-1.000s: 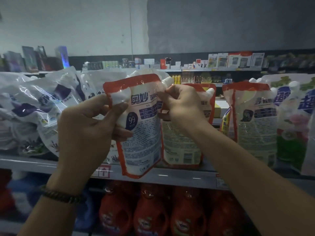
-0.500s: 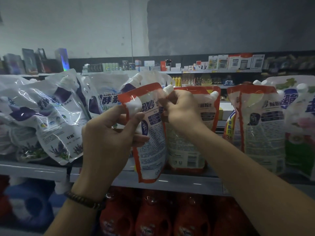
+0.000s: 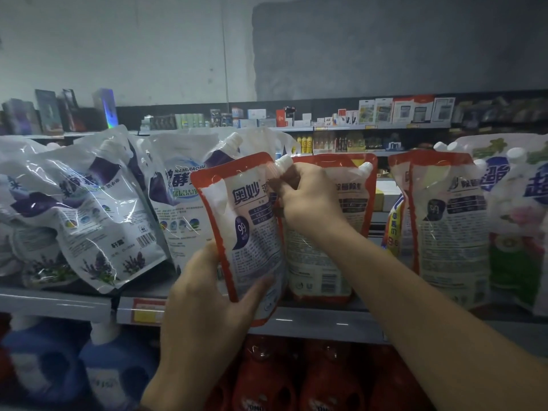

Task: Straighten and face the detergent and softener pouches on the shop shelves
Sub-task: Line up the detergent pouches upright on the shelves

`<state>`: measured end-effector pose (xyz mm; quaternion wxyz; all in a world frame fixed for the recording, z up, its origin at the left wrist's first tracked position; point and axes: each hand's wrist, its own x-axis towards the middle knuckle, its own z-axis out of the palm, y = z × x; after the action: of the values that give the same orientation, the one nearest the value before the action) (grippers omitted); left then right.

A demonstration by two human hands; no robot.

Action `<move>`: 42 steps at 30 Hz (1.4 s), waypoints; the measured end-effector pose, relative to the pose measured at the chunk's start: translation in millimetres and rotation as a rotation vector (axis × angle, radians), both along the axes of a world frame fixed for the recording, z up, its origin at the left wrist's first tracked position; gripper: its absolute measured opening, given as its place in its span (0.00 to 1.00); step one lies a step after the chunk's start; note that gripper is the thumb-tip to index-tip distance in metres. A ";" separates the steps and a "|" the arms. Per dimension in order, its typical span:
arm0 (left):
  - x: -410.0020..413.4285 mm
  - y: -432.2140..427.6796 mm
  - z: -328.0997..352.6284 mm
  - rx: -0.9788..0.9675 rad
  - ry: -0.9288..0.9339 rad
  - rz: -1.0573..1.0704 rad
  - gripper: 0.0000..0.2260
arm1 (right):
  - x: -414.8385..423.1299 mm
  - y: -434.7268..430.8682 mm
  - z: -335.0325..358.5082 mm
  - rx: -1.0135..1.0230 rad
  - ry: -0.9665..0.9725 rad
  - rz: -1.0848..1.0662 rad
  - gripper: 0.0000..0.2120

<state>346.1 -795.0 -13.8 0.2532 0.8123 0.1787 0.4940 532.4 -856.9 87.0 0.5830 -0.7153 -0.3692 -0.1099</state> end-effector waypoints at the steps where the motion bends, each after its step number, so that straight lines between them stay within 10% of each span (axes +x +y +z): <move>1: 1.4 -4.0 -4.9 -0.001 0.022 0.026 0.27 | -0.9 -0.7 -0.3 0.005 0.004 0.008 0.03; 27: 49.6 -11.4 -9.3 0.028 0.063 0.108 0.25 | -2.7 -48.9 -18.9 0.046 0.106 0.094 0.19; 42: 78.9 -18.3 -22.8 0.039 -0.023 0.093 0.28 | 4.2 -78.1 -36.1 0.047 0.141 0.055 0.04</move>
<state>425.0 -813.3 -36.5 0.2164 0.8021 0.2037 0.5180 536.5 -934.9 50.9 0.6272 -0.6968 -0.3442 -0.0518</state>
